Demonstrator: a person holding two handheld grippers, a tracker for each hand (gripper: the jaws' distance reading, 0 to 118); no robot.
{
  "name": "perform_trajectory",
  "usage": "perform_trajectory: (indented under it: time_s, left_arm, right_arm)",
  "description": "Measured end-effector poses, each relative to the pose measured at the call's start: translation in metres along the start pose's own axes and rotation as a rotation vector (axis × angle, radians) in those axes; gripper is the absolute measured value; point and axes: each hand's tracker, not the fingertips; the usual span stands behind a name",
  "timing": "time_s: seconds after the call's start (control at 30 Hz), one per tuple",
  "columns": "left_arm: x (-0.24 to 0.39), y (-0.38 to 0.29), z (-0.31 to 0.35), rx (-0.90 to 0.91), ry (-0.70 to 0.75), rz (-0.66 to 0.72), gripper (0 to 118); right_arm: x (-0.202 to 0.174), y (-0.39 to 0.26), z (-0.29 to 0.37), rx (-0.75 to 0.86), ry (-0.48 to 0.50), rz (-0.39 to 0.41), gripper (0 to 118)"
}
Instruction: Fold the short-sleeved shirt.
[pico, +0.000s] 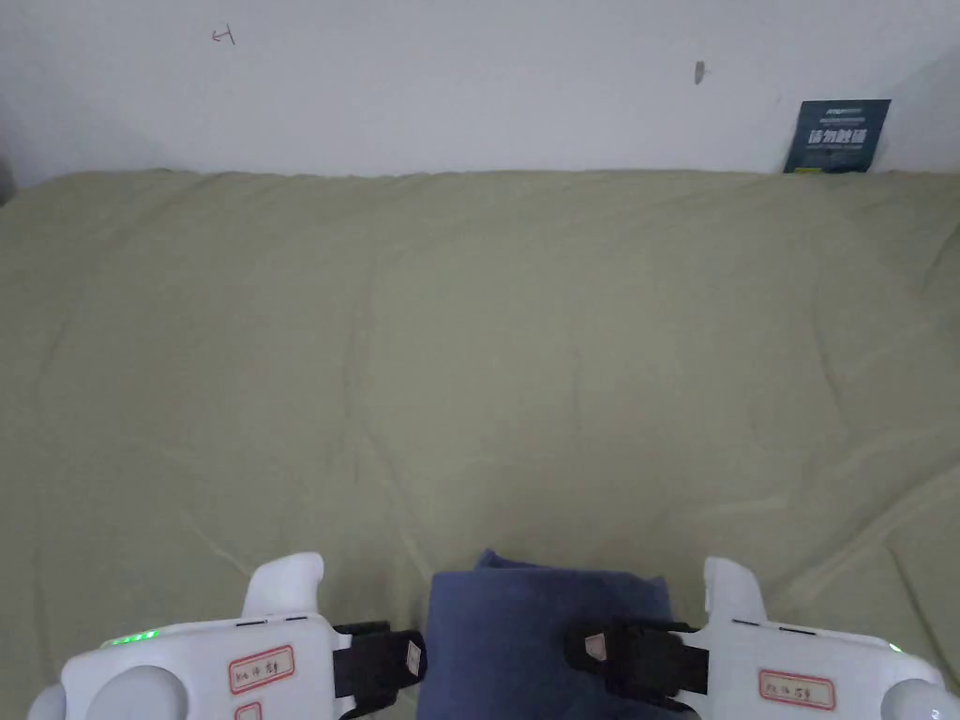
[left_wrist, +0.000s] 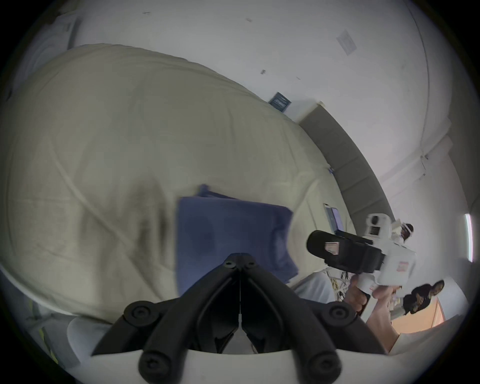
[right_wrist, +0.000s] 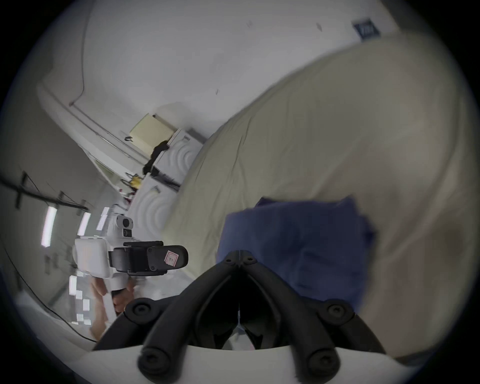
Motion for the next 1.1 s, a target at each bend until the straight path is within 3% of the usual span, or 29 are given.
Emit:
perform_trajectory:
  time_s: [0.07,0.13,0.23,0.37,0.4,0.43,0.47,0.5,0.77,0.97,1.0,1.03,1.07,1.1]
  left_arm:
    - [-0.012,-0.002,-0.002,-0.001,0.004,0.026,0]
    - [-0.021,-0.003,-0.004,-0.007,0.001,0.047,0]
    - [-0.037,0.000,-0.011,-0.022,0.009,0.059,0]
    - [-0.040,0.005,-0.018,-0.056,-0.060,0.062,0]
    - [-0.040,0.007,-0.021,-0.072,-0.099,0.067,11]
    - [-0.043,0.011,-0.026,-0.080,-0.154,0.079,38]
    - [-0.044,0.013,-0.032,-0.088,-0.201,0.081,84]
    - [-0.046,0.014,-0.040,-0.092,-0.248,0.095,118]
    - [-0.053,0.023,-0.118,-0.218,-0.328,0.138,116]
    - [-0.060,0.029,-0.124,-0.229,-0.415,0.100,116]
    - [-0.058,0.028,-0.122,-0.230,-0.419,0.097,110]
    - [-0.057,0.028,-0.121,-0.243,-0.409,0.084,85]
    - [-0.059,0.029,-0.120,-0.222,-0.333,0.057,41]
    - [-0.058,0.026,-0.119,-0.230,-0.251,0.029,24]
  right_arm:
    - [0.025,-0.004,-0.013,-0.039,0.050,-0.063,1]
    - [0.053,-0.010,-0.021,-0.061,0.006,-0.189,1]
    - [0.081,-0.017,-0.017,-0.023,0.178,-0.295,1]
    - [0.072,-0.013,-0.014,-0.043,0.136,-0.246,1]
    - [0.073,-0.013,-0.014,-0.044,0.134,-0.247,1]
    - [0.075,-0.013,-0.014,-0.046,0.139,-0.254,1]
    - [0.074,-0.013,-0.014,-0.046,0.147,-0.264,1]
    - [0.074,-0.014,-0.014,-0.045,0.152,-0.269,1]
    - [0.077,-0.014,-0.014,-0.041,0.197,-0.311,1]
    - [0.084,-0.013,-0.016,-0.037,0.221,-0.335,1]
    - [0.087,-0.013,-0.015,-0.035,0.226,-0.338,1]
    - [0.087,-0.013,-0.015,-0.036,0.226,-0.337,1]
    - [0.087,-0.013,-0.015,-0.033,0.225,-0.335,1]
    - [0.087,-0.013,-0.015,-0.028,0.228,-0.337,1]
